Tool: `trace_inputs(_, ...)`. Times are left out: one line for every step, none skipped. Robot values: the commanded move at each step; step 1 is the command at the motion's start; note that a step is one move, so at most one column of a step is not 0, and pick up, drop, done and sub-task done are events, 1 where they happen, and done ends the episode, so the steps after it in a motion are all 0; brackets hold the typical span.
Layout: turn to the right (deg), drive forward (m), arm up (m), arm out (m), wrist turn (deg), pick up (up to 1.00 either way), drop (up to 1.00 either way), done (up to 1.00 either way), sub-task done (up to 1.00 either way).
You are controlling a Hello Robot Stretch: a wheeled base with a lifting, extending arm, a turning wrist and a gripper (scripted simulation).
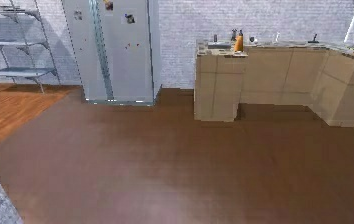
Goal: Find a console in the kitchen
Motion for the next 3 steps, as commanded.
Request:
trace_inputs(0.0,1.0,0.0,0.0,0.0,0.0,0.0,0.0,0.0)
trace_inputs(3.0,0.0,0.0,0.0,0.0,0.0,0.0,0.0,0.0)
trace_inputs(0.0,1.0,0.0,0.0,0.0,0.0,0.0,0.0,0.0)
